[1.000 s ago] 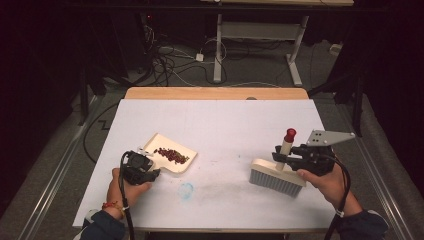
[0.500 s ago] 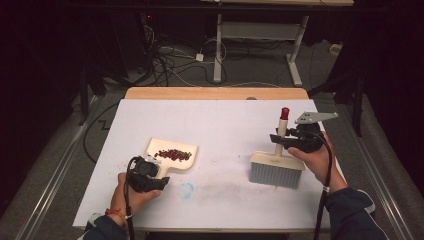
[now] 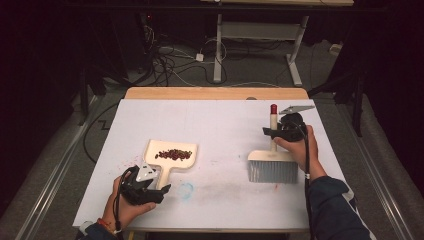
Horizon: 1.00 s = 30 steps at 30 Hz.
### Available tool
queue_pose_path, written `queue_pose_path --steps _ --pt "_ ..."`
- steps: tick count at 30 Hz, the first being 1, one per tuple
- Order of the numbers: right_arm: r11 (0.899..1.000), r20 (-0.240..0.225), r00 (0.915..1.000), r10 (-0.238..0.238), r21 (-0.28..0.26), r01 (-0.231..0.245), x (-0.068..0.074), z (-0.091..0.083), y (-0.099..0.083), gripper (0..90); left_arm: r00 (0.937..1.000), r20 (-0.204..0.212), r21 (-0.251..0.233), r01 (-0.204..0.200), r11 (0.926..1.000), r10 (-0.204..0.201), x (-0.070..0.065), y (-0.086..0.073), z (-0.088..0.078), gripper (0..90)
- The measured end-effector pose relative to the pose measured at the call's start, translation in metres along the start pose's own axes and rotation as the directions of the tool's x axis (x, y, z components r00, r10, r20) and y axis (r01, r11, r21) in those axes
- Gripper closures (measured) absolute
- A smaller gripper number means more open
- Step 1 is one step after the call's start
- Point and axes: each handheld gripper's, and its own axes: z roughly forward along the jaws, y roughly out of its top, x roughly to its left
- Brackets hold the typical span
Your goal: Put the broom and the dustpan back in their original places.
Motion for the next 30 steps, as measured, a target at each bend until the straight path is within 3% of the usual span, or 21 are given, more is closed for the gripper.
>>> queue_pose_path --steps 7,12,15,22,30 --pt "0.999 0.065 0.9977 0.019 0.039 -0.021 0.0 0.021 0.002 57.4 0.9999 -0.008 -0.072 -0.013 0.9973 0.012 0.004 -0.01 -0.009 22.2" --pt "0.998 0.123 0.9917 0.038 0.049 -0.044 -0.004 0.029 -0.001 53.9 1.0 -0.003 -0.085 0.006 0.9964 -0.006 0.007 -0.013 -0.01 22.1" --pt "0.998 0.105 0.9927 0.061 0.001 -0.061 -0.007 0.027 -0.002 50.9 0.9999 -0.011 -0.068 0.003 0.9977 -0.003 0.006 -0.013 -0.007 22.1" --pt "0.997 0.111 0.9926 0.049 -0.071 -0.041 -0.004 0.02 -0.003 46.6 0.9998 -0.018 -0.076 -0.013 0.997 0.012 0.004 -0.013 -0.009 21.8" --pt "0.985 0.115 0.9911 0.067 -0.168 -0.047 0.004 0.009 -0.005 40.4 0.9997 -0.021 -0.081 -0.013 0.9967 0.012 0.004 -0.013 -0.009 21.8"
